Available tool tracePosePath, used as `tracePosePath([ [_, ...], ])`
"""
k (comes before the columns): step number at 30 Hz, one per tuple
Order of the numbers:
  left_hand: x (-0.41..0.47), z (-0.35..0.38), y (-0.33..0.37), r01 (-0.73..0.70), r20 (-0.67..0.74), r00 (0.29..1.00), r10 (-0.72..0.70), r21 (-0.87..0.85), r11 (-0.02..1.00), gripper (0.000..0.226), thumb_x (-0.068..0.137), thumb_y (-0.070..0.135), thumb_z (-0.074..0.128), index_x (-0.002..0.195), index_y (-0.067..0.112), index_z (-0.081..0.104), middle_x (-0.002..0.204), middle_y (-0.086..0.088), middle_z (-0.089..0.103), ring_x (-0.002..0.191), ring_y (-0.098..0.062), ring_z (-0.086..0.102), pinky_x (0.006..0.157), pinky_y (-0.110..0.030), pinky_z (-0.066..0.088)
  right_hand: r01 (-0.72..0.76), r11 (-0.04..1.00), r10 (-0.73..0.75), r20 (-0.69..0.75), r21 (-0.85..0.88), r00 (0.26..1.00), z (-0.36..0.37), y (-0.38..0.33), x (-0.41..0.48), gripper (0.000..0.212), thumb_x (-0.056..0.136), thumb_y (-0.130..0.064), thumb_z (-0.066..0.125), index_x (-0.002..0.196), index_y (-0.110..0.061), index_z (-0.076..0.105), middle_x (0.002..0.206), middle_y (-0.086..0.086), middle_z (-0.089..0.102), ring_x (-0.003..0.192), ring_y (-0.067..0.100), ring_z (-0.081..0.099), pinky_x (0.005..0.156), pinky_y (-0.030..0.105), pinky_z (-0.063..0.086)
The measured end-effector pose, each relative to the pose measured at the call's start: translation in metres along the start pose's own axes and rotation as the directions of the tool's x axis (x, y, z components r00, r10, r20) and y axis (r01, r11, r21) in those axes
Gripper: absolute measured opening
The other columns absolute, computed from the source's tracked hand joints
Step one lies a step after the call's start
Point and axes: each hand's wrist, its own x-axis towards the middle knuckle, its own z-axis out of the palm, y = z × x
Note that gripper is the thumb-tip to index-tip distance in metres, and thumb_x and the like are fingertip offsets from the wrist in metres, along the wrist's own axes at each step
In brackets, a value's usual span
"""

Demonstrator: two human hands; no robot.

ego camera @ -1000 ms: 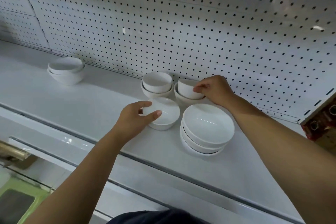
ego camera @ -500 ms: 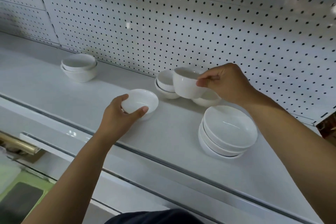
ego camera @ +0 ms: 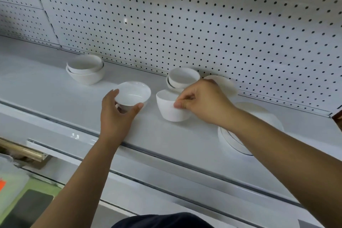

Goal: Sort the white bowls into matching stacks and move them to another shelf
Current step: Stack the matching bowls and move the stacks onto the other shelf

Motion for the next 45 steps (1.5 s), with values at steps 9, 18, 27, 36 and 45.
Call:
tracePosePath([
  [9, 0.001, -0.006, -0.009, -0.076, 0.028, 0.997, 0.076, 0.012, 0.997, 0.06, 0.089, 0.031, 0.079, 0.141, 0.022, 0.05, 0.155, 0.003, 0.04, 0.133, -0.019, 0.05, 0.115, -0.039, 0.044, -0.044, 0.994, 0.051, -0.065, 0.1, 0.997, 0.05, 0.009, -0.01, 0.006, 0.088, -0.015, 0.078, 0.086, -0.011, 0.082, 0.087, -0.002, 0.078, 0.082, 0.007, 0.065, 0.08, 0.023, 0.047],
  [18, 0.006, -0.003, -0.012, -0.105, 0.065, 0.993, 0.099, 0.105, 0.989, 0.049, 0.095, 0.026, 0.072, 0.14, 0.02, 0.052, 0.164, 0.002, 0.028, 0.143, -0.021, 0.03, 0.111, -0.032, 0.038, 0.018, 0.993, 0.002, -0.169, 0.114, 0.986, 0.073, 0.025, -0.022, 0.006, 0.086, -0.017, 0.08, 0.09, -0.014, 0.083, 0.091, 0.004, 0.077, 0.093, 0.023, 0.068, 0.09, 0.039, 0.052],
  [27, -0.037, 0.025, 0.008, -0.42, -0.184, 0.879, 0.441, 0.142, 0.896, 0.042, 0.09, 0.026, 0.078, 0.125, 0.01, 0.06, 0.149, -0.006, 0.05, 0.136, -0.028, 0.039, 0.105, -0.03, 0.039, -0.018, 0.989, 0.043, -0.166, 0.146, 0.985, 0.008, 0.002, -0.033, 0.04, 0.085, -0.037, 0.081, 0.122, -0.027, 0.072, 0.119, -0.012, 0.071, 0.114, 0.004, 0.062, 0.103, 0.022, 0.046],
  [36, -0.088, 0.084, 0.067, -0.331, 0.336, 0.829, 0.447, -0.35, 0.876, 0.052, 0.091, 0.043, 0.074, 0.134, 0.018, 0.057, 0.122, 0.008, 0.067, 0.118, -0.013, 0.065, 0.102, -0.029, 0.051, -0.274, 0.944, 0.312, -0.228, 0.183, 0.922, -0.084, 0.074, -0.008, 0.043, 0.084, -0.037, 0.083, 0.119, -0.015, 0.071, 0.115, -0.005, 0.071, 0.109, 0.013, 0.067, 0.098, 0.03, 0.052],
  [45, -0.106, 0.132, 0.069, -0.146, 0.672, 0.649, 0.356, -0.35, 0.925, 0.077, 0.082, 0.051, 0.077, 0.149, 0.034, 0.044, 0.147, 0.016, 0.055, 0.138, -0.014, 0.05, 0.118, -0.046, 0.04, -0.318, 0.944, 0.318, 0.025, 0.087, 0.948, -0.082, 0.138, 0.007, 0.055, 0.075, -0.062, 0.08, 0.124, -0.041, 0.066, 0.138, -0.01, 0.058, 0.129, 0.008, 0.052, 0.103, 0.027, 0.039],
])
